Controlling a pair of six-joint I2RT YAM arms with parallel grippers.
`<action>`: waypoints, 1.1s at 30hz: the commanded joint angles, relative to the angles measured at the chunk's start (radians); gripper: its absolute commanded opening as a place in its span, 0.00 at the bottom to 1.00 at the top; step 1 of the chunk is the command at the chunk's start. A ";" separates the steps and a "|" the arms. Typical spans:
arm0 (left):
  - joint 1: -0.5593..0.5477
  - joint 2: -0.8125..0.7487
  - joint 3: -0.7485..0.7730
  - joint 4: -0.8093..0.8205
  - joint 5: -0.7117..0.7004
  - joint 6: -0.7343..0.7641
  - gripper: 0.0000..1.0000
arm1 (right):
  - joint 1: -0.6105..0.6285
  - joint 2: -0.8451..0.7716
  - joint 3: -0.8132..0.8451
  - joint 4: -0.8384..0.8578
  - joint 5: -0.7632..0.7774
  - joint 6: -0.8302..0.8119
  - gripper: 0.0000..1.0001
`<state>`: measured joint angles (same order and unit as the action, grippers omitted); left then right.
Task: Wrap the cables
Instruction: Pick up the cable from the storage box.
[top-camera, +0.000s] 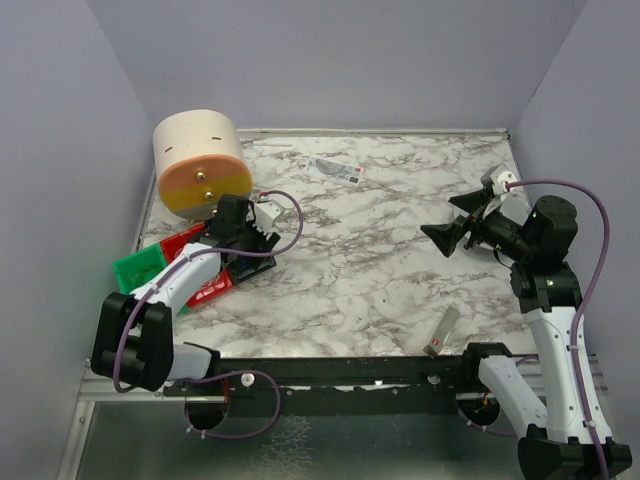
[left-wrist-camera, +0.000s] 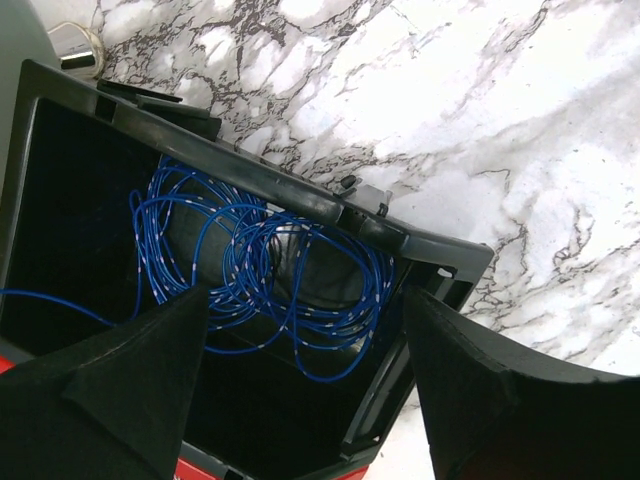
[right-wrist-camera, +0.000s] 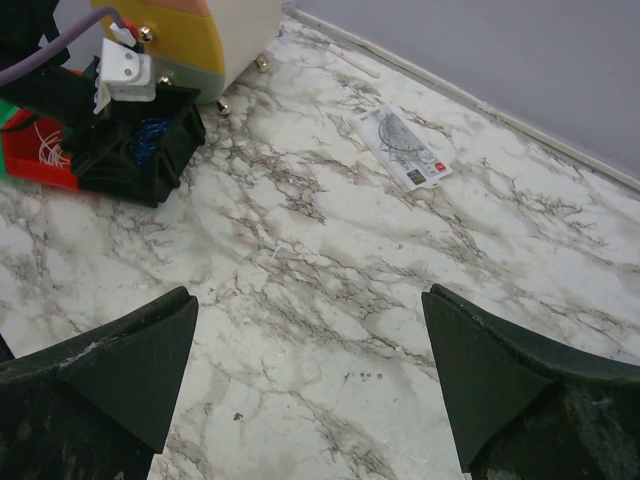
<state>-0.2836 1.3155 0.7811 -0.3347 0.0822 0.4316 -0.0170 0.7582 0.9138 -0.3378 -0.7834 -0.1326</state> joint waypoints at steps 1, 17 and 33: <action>-0.003 0.032 -0.019 0.053 -0.019 0.016 0.75 | -0.006 -0.012 -0.013 -0.011 -0.025 -0.017 1.00; -0.003 0.117 -0.029 0.088 -0.024 0.023 0.69 | -0.006 -0.010 -0.013 -0.015 -0.028 -0.023 1.00; -0.003 0.114 0.002 0.050 0.026 0.030 0.00 | -0.006 -0.005 -0.015 -0.014 -0.027 -0.024 1.00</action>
<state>-0.2836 1.4410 0.7624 -0.2527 0.0689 0.4553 -0.0170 0.7563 0.9127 -0.3386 -0.7853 -0.1486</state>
